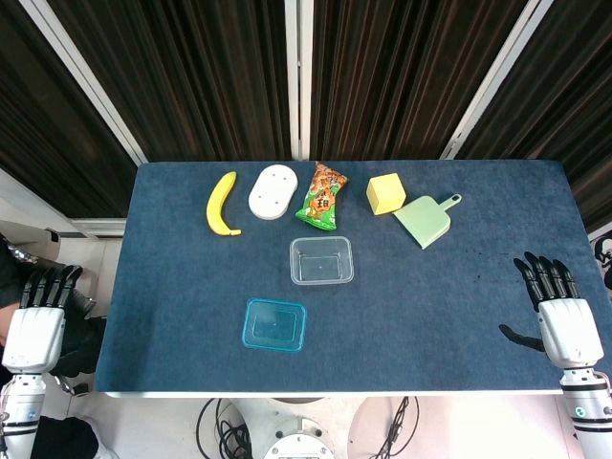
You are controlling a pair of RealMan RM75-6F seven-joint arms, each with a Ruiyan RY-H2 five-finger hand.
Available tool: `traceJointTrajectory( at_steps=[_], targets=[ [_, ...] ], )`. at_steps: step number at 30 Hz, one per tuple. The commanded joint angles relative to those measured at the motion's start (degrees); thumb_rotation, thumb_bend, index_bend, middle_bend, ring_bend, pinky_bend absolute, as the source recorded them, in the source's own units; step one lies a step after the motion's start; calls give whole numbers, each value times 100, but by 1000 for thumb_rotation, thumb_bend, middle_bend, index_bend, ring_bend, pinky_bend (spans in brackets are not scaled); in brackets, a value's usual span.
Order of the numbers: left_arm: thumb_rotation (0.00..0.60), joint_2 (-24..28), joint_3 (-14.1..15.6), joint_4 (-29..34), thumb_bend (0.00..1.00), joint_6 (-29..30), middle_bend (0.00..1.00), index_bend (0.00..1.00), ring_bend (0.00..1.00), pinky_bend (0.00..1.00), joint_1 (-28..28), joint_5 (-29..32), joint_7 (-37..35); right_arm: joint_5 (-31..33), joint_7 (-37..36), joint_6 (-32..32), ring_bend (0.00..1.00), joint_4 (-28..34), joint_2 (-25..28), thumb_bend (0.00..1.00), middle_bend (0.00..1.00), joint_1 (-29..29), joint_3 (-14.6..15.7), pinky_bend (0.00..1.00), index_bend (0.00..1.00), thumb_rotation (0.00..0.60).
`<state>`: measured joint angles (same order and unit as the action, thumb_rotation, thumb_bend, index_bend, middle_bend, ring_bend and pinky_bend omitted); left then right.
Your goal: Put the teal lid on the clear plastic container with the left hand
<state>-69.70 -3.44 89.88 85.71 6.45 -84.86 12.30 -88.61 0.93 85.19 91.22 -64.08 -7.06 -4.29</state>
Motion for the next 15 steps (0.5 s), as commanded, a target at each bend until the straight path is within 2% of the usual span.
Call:
traceJointTrajectory(
  at_steps=[1, 11, 15],
  targets=[
    [600, -39, 1, -32, 0, -117, 61, 77, 0, 3, 60, 46, 20, 42, 20, -47, 0, 1, -17, 0, 38, -25, -18, 0, 0, 600],
    [600, -16, -88, 59, 0, -288, 61, 77, 0, 3, 241, 61, 119, 137, 52, -176, 0, -9, -59, 0, 38, -136, -98, 0, 0, 600],
    [600, 9, -189, 190, 0, -433, 61, 77, 0, 3, 515, -160, 157, 136, 44, -165, 0, -30, -48, 0, 38, -152, -117, 0, 0, 600]
  ],
)
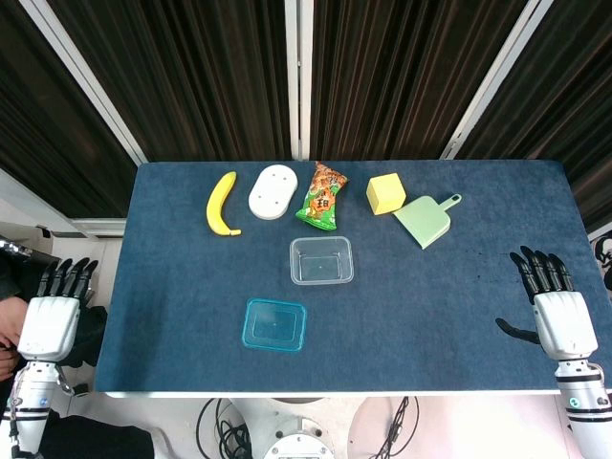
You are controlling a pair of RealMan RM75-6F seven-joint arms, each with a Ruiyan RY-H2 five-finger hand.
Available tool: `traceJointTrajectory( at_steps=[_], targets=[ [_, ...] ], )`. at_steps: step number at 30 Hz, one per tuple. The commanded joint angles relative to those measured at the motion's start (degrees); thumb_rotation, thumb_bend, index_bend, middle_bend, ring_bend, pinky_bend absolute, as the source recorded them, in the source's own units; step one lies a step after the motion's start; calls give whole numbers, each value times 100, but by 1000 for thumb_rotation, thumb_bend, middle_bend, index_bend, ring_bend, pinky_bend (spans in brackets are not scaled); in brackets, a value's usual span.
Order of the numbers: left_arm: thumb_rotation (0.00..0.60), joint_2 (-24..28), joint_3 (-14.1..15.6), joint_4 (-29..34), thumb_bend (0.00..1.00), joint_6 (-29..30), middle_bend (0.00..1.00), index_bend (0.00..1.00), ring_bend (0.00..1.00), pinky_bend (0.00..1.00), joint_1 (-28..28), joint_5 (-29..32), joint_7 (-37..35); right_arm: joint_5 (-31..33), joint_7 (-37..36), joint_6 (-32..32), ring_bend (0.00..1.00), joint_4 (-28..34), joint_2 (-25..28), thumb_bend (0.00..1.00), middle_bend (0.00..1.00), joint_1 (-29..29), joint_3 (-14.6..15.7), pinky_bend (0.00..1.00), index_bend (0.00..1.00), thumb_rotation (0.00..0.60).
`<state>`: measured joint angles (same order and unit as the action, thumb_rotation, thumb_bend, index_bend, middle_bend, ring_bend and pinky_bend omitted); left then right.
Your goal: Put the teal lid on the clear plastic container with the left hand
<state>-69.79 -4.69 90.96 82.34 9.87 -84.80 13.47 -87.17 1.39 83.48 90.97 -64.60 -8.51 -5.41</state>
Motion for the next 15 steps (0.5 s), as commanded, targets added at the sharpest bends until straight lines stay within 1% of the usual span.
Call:
traceJointTrajectory(
  at_steps=[1, 6, 9, 12, 15],
  targets=[
    [600, 25, -88, 113, 0, -147, 61, 77, 0, 3, 271, -266, 59, -17, -5, 9, 0, -8, 10, 0, 38, -12, -8, 0, 0, 600],
    [600, 29, -277, 344, 0, -656, 61, 77, 0, 3, 948, -716, 24, -27, 9, -24, 0, 0, 58, 0, 38, -39, -7, 0, 0, 600],
    [600, -64, -423, 430, 0, -1111, 61, 77, 0, 3, 1424, -820, -10, 39, -29, -222, 0, -3, 77, 0, 34, -124, -5, 0, 0, 600],
    [600, -197, -571, 444, 0, -1502, 61, 77, 0, 3, 1813, -758, 60, 84, -95, -664, 0, -51, 62, 0, 32, -398, -46, 0, 0, 600],
    [600, -319, -637, 455, 0, -1706, 61, 77, 0, 3, 2039, -673, 118, 48, -194, -1166, 0, -178, -61, 0, 31, -854, -193, 0, 0, 600]
  ],
)
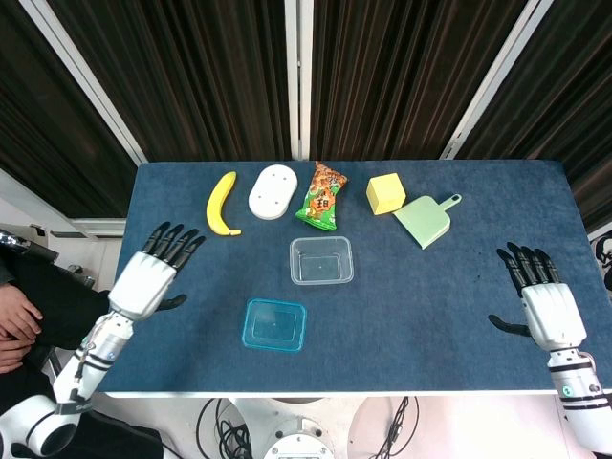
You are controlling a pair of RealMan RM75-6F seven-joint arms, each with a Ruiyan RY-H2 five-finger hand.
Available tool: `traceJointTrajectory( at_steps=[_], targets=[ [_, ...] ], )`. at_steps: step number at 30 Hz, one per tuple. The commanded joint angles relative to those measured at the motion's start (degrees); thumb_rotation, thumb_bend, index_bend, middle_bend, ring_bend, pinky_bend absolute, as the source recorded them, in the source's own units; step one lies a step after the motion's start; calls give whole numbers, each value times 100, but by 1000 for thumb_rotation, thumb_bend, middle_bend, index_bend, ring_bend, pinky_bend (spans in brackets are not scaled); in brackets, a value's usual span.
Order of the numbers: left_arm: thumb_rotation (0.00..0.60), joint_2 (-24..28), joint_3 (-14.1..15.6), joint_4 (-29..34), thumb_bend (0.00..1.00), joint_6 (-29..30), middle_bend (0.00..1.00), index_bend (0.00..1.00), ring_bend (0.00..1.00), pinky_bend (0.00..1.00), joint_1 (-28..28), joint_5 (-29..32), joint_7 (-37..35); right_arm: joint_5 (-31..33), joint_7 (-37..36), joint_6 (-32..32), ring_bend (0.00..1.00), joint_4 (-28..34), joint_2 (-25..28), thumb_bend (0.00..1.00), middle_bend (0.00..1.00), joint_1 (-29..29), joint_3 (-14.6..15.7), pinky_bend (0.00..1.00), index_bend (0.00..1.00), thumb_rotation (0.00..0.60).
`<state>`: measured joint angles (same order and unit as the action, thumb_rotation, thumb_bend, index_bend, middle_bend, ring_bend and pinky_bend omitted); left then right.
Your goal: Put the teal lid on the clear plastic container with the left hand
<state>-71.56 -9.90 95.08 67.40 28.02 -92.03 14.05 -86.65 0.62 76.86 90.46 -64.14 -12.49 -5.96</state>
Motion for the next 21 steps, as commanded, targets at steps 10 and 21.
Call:
traceJointTrajectory(
  at_steps=[10, 21],
  targets=[
    [600, -489, -75, -74, 0, -497, 61, 77, 0, 3, 546, 364, 89, -32, -377, -2393, 0, -1287, -1447, 0, 11, -2438, -634, 0, 0, 600],
    [600, -672, -7, -297, 0, -556, 61, 77, 0, 3, 750, 491, -48, 158, 0, -3147, 0, -2959, -2823, 0, 0, -3567, -717, 0, 0, 600]
  ],
)
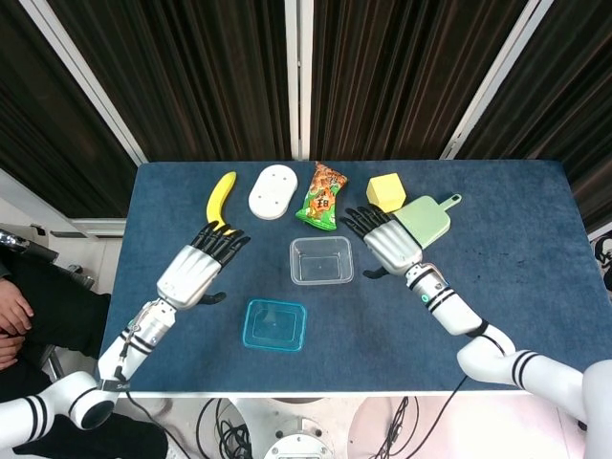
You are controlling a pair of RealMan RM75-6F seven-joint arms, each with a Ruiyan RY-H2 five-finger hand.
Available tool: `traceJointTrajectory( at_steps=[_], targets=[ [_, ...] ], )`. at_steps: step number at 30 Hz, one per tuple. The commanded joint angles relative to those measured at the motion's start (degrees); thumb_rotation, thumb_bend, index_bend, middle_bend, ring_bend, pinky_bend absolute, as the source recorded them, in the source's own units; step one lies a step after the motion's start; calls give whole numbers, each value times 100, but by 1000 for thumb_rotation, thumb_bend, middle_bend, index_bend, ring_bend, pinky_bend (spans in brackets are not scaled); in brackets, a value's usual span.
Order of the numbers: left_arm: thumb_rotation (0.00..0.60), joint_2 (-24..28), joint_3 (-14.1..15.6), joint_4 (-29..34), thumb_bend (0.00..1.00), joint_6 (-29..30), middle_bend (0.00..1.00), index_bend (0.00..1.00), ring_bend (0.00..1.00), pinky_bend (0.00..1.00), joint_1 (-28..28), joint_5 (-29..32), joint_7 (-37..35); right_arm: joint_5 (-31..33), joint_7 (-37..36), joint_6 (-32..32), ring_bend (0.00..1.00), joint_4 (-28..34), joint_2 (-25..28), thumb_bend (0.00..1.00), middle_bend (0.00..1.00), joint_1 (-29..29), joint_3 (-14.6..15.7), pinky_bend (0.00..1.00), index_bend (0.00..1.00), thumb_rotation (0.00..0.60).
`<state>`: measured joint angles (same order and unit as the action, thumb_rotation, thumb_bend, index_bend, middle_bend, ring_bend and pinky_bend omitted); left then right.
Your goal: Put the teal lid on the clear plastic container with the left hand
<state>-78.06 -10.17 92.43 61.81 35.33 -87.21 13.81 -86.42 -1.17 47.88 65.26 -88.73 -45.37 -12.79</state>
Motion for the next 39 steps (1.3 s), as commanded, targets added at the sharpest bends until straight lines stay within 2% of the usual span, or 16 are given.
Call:
traceJointTrajectory(
  at_steps=[1, 5, 11, 17, 21, 33, 35, 39],
  targets=[
    [600, -35, 32, -52, 0, 5, 61, 77, 0, 3, 28, 14, -37, 168, 185, -311, 0, -533, -432, 0, 0, -329, -23, 0, 0, 600],
    [600, -106, 94, -129, 0, -7, 61, 77, 0, 3, 70, 21, -114, 217, 262, -389, 0, -954, -743, 0, 0, -512, 27, 0, 0, 600],
    [600, -288, 239, -285, 0, -135, 61, 77, 0, 3, 187, -18, -115, 22, 16, -55, 0, -1369, -1141, 0, 0, -637, 171, 0, 0, 600],
    [600, -461, 390, -387, 0, -244, 61, 76, 0, 3, 215, 71, -54, -74, 51, 182, 0, -1325, -1250, 0, 0, -635, 321, 0, 0, 600],
    [600, -470, 533, -311, 0, -317, 61, 76, 0, 3, 179, 135, -41, -87, 88, 298, 0, -1176, -1231, 0, 0, -622, 367, 0, 0, 600],
    [600, -211, 951, 714, 0, -744, 61, 75, 0, 4, 38, 659, 218, 93, 238, 329, 0, -976, -1075, 0, 0, -588, 394, 0, 0, 600],
    [600, -264, 972, 753, 0, -838, 61, 75, 0, 4, 81, 710, 290, 86, 183, 343, 0, -853, -973, 0, 0, -546, 445, 0, 0, 600],
    [600, -442, 960, 720, 0, -975, 61, 67, 0, 4, 175, 888, 575, 6, 97, 607, 0, -329, -406, 0, 0, -324, 551, 0, 0, 600]
  ],
)
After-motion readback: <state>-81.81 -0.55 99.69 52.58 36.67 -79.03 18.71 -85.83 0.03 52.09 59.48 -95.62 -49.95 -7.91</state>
